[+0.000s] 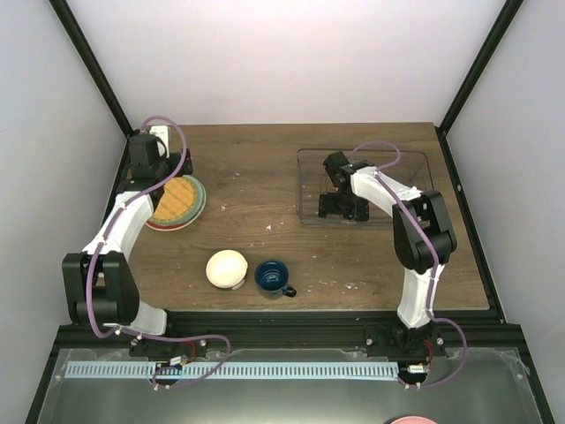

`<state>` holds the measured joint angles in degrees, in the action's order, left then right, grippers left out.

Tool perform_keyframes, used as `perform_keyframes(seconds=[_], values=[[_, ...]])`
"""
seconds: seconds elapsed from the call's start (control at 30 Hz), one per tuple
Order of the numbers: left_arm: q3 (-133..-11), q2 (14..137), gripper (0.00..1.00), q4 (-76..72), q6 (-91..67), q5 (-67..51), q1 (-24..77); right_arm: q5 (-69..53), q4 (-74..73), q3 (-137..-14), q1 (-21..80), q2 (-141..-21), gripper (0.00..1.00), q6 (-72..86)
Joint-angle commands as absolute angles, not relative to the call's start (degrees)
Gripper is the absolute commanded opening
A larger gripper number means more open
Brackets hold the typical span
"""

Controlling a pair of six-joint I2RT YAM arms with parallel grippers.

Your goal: Load the mixed dishes into the dish rack

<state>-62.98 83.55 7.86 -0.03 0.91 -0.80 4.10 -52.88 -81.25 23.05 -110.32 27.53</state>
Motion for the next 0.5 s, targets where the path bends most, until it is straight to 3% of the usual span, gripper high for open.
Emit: perform_keyframes(seconds=[0.0, 0.47], values=[[-64.82, 83.95, 1.00, 8.04, -1.00, 0.62, -0.64, 3.12, -54.23, -79.36, 24.08, -107.48, 1.00, 29.71], [-63.82, 83.22, 1.00, 8.82, -1.01, 1.03, -0.62, 1.84, -54.04, -72.83, 26.22, -104.05, 1.00, 32.34]])
